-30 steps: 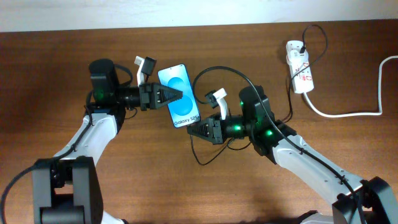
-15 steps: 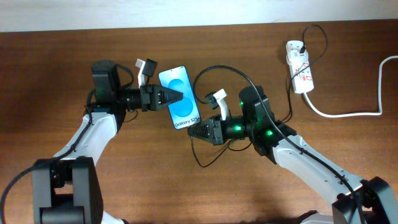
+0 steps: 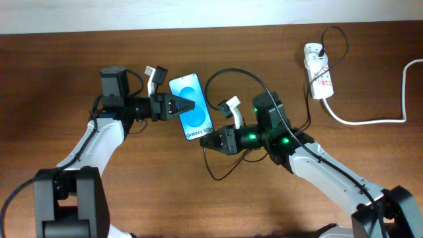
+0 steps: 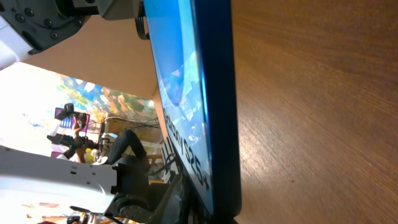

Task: Plug charger to phone and switch on socket
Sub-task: 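Hold the phone with the left gripper while the right gripper hovers nearby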

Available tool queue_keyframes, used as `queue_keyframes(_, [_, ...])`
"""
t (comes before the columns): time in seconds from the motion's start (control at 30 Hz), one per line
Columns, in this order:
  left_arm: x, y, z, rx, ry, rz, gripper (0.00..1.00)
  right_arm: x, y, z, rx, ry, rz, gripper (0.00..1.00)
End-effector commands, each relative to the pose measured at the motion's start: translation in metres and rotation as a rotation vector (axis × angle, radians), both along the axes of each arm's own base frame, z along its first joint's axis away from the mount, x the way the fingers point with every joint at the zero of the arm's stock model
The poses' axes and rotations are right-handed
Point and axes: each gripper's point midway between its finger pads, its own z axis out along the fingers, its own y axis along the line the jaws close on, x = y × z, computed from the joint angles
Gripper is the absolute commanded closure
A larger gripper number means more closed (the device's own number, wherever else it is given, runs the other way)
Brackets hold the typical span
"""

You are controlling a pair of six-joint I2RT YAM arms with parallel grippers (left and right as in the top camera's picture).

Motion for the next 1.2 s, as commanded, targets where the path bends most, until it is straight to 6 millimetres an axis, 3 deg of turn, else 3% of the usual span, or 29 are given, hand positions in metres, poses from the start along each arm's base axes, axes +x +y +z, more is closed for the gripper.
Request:
queue_keyframes(0.0, [-0.026,-0.021,-0.003,-0.04,-0.015,-0.112,1.0,0.015,0.005,0.036,0.039,-0.083,-0.012,0.94])
queue_keyframes(0.3, [-0.026,-0.021,-0.003,-0.038,0.016,-0.112,1.0,0.002,0.002,0.023,0.005,0.019,0.012,0.87])
queue_keyframes(0.73, [-0.025,-0.021,-0.003,-0.034,0.096,-0.108,1.0,-0.017,0.006,0.047,0.109,0.0,0.134,0.81])
queue_keyframes(0.93, [-0.025,-0.021,-0.004,-0.029,0.148,-0.102,1.0,-0.017,0.002,0.057,0.12,-0.031,0.125,0.71])
queue_keyframes(1.17, [-0.013,-0.02,-0.012,0.019,0.256,-0.03,1.0,-0.014,-0.005,0.038,0.05,0.037,0.071,0.67])
